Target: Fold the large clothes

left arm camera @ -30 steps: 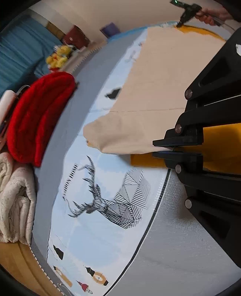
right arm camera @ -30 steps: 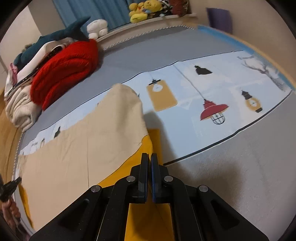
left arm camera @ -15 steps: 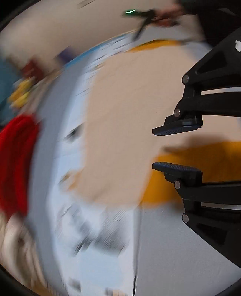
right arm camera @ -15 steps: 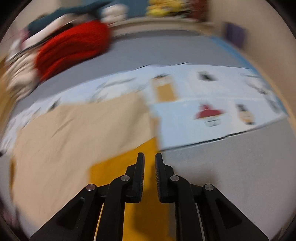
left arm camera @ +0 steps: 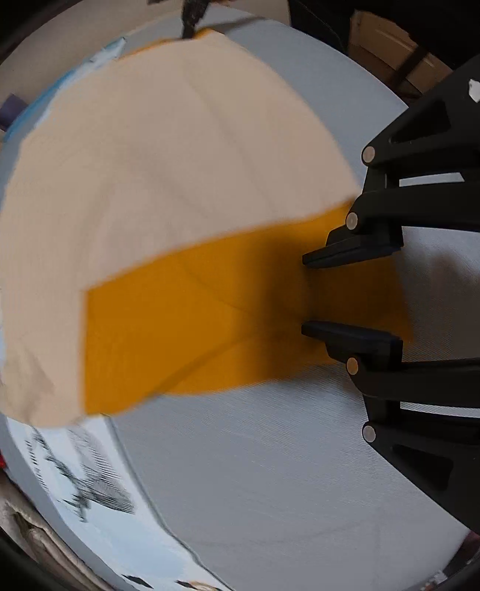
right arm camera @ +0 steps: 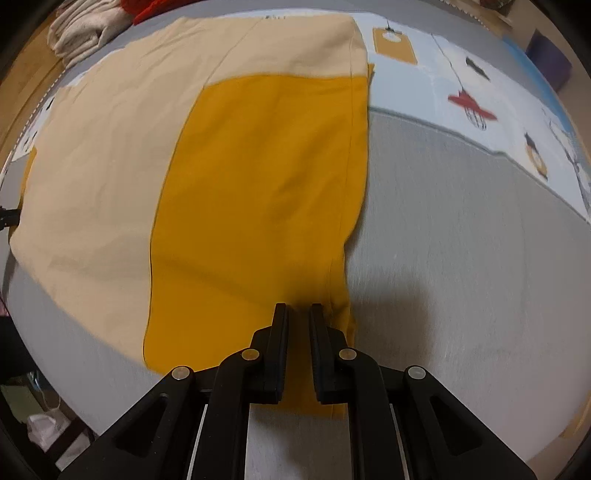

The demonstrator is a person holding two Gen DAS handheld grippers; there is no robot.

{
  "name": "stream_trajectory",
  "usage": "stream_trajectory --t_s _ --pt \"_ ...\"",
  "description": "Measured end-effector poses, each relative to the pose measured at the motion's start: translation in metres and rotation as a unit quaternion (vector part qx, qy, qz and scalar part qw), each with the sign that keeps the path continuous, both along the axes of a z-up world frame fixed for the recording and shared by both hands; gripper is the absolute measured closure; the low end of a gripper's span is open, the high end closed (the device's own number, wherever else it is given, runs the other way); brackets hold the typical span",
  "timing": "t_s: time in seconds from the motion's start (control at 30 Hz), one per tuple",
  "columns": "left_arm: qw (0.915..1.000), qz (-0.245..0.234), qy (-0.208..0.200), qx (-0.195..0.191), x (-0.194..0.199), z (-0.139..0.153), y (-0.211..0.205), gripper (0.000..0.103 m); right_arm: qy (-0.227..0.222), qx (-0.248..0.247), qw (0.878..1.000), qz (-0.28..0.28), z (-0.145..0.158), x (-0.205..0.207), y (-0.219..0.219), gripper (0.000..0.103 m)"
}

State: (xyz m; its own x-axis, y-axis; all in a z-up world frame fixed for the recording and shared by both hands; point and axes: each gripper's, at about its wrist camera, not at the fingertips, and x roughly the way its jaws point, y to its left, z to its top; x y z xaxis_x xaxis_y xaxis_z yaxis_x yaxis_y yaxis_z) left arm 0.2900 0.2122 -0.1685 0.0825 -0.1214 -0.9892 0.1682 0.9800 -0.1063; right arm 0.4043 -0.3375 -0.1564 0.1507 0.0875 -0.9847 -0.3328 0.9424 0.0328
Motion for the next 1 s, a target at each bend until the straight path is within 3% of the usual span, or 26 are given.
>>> stream_trajectory --t_s 0.1,0.13,0.2,0.3,0.4,0.53,0.6,0.67,0.77,0.8,0.83,0.93,1.0 --pt "0.9990 0.022 0.012 0.036 -0.010 -0.003 0.011 0.072 0.020 -0.029 0.999 -0.006 -0.007 -0.009 -0.009 0.091" --pt "0.9975 0.032 0.007 0.063 -0.014 0.004 0.015 0.077 0.026 -0.037 0.999 -0.018 -0.005 -0.011 -0.014 0.091" --pt "0.9946 0.044 -0.033 0.088 -0.019 0.031 0.019 0.080 0.023 -0.081 0.995 -0.046 0.006 -0.012 -0.022 0.091" --pt "0.9847 0.094 -0.128 0.073 -0.029 0.089 0.022 0.080 -0.060 -0.071 0.993 -0.069 0.059 -0.018 -0.022 0.091" --pt "0.9599 0.138 -0.238 0.052 -0.055 0.152 0.010 0.080 -0.199 -0.020 0.976 -0.091 0.140 -0.045 -0.008 0.091" --pt "0.9423 0.157 -0.293 0.038 -0.093 0.181 -0.033 0.075 -0.296 0.048 0.949 -0.102 0.192 -0.094 0.031 0.087" --pt "0.9392 0.168 -0.298 0.030 -0.100 0.182 -0.037 0.072 -0.317 0.079 0.940 -0.103 0.193 -0.121 0.052 0.083" --pt "0.9378 0.174 -0.299 0.025 -0.120 0.170 -0.058 0.072 -0.319 0.092 0.938 -0.099 0.179 -0.143 0.069 0.082" --pt "0.9443 0.179 -0.276 0.023 -0.135 0.153 -0.078 0.076 -0.280 0.093 0.951 -0.094 0.156 -0.157 0.095 0.082" --pt "0.9454 0.185 -0.268 0.017 -0.138 0.151 -0.082 0.088 -0.273 0.100 0.952 -0.090 0.150 -0.156 0.097 0.082" --pt "0.9448 0.189 -0.268 0.009 -0.145 0.151 -0.086 0.092 -0.274 0.107 0.952 -0.085 0.147 -0.156 0.101 0.082" --pt "0.9414 0.194 -0.276 -0.004 -0.155 0.145 -0.091 0.093 -0.280 0.091 0.954 -0.050 0.136 -0.158 0.118 0.082" --pt "0.9437 0.207 -0.258 -0.012 -0.153 0.128 -0.083 0.093 -0.274 0.095 0.956 -0.042 0.132 -0.158 0.126 0.082"
